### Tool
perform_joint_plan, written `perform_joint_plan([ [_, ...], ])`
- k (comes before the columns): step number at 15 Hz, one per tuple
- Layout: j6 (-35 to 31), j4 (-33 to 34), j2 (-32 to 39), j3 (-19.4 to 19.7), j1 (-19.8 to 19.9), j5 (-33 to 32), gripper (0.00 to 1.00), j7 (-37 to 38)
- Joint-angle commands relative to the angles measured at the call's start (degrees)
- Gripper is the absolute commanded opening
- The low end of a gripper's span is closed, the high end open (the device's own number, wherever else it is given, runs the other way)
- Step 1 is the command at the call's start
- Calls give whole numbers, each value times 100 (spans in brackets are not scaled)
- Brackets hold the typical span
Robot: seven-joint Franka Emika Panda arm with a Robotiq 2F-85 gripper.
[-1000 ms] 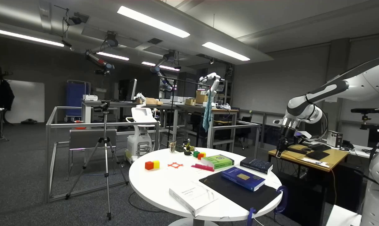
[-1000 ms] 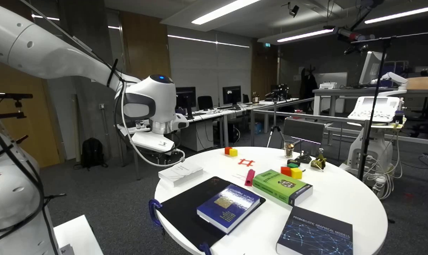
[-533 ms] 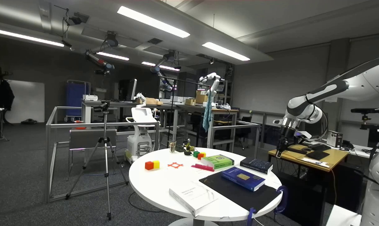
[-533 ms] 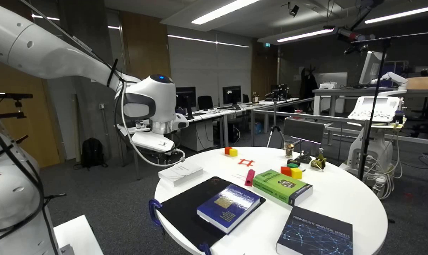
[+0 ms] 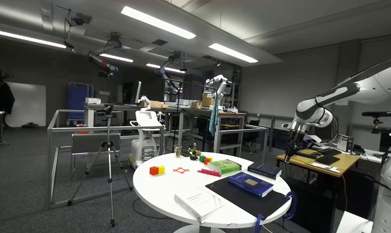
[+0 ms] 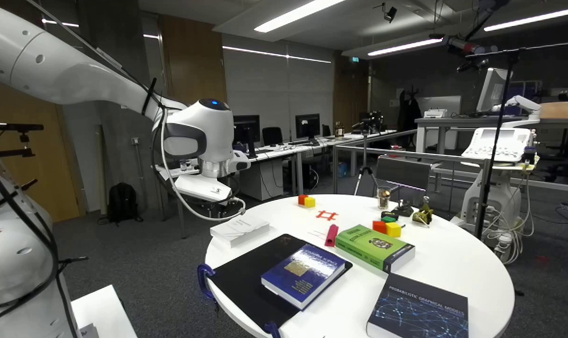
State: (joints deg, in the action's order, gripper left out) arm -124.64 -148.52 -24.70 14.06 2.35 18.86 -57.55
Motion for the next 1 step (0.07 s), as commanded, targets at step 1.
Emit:
perform_joint_plan([
  [1,11,8,-5,29,-29,-22,27,19],
])
